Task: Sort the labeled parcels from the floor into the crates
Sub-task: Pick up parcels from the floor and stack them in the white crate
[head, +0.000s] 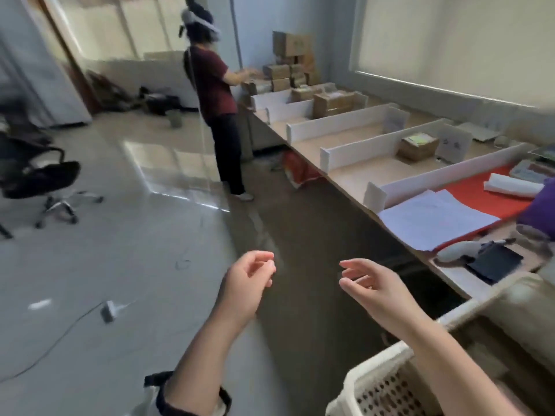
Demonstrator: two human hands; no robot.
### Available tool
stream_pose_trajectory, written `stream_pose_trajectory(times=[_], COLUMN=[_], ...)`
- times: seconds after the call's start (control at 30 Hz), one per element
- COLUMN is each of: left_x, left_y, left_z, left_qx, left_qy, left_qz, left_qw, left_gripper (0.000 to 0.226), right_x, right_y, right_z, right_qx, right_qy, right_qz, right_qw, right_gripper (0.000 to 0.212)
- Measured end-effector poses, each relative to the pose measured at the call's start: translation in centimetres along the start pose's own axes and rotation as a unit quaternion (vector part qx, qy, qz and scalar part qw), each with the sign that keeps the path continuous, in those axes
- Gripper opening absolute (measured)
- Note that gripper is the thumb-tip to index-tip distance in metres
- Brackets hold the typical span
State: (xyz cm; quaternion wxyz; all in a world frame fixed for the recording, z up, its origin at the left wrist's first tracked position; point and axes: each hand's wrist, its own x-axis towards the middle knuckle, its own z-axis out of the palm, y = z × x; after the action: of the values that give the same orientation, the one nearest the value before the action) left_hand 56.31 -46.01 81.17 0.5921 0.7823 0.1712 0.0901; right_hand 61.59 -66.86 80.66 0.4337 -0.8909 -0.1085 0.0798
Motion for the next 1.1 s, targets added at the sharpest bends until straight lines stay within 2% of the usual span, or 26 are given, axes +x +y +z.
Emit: stream_pose_trajectory(times=[0.1, 0.2, 0.33, 0.47, 0.63, 0.77, 0.87, 0.97, 1.1], left_x=[-3.2, -8.4, -17.5, -27.9, -40.0, -45.8, -48.1, -48.6, -47.2], left_y=[-3.8, -7.8, -12.3, -16.6, -21.2, -25.0, -28.0, -31.8, -38.5], left_z=[-11.0, -21.6, -34.0, -42.7, -46.4, -46.1, -45.4, -44.7, -44.6], left_qx=[0.079, 0.157, 0.244, 0.276, 0.240, 0.200, 0.164, 0.143, 0.093], left_qy=[0.138, 0.244, 0.339, 0.430, 0.535, 0.581, 0.590, 0.618, 0.634], left_qz=[-0.003, -0.038, -0.115, -0.196, -0.300, -0.388, -0.455, -0.479, -0.501], left_qw=[0.987, 0.956, 0.901, 0.837, 0.752, 0.687, 0.647, 0.607, 0.582], left_gripper=[0.012, 0.010, 0.018, 0.023, 0.021, 0.017, 0.019, 0.021, 0.024], right_x=[0.5, -0.1, -3.1, -7.9, -14.3, -18.6, -21.4, -23.3, -24.9], right_y=[-5.7, -11.7, -19.7, -25.9, -31.0, -33.6, -34.5, -34.5, -32.5], right_z=[6.9, 14.6, 25.3, 35.7, 47.1, 55.1, 60.8, 66.2, 74.1], right_qx=[-0.084, -0.142, -0.153, -0.154, -0.171, -0.197, -0.237, -0.284, -0.319], right_qy=[-0.049, -0.106, -0.165, -0.249, -0.376, -0.458, -0.517, -0.557, -0.586], right_qz=[-0.088, -0.177, -0.260, -0.318, -0.406, -0.464, -0.478, -0.492, -0.490], right_qw=[0.991, 0.968, 0.939, 0.902, 0.816, 0.733, 0.670, 0.606, 0.561], right_gripper=[0.030, 0.031, 0.031, 0.034, 0.035, 0.035, 0.033, 0.031, 0.032])
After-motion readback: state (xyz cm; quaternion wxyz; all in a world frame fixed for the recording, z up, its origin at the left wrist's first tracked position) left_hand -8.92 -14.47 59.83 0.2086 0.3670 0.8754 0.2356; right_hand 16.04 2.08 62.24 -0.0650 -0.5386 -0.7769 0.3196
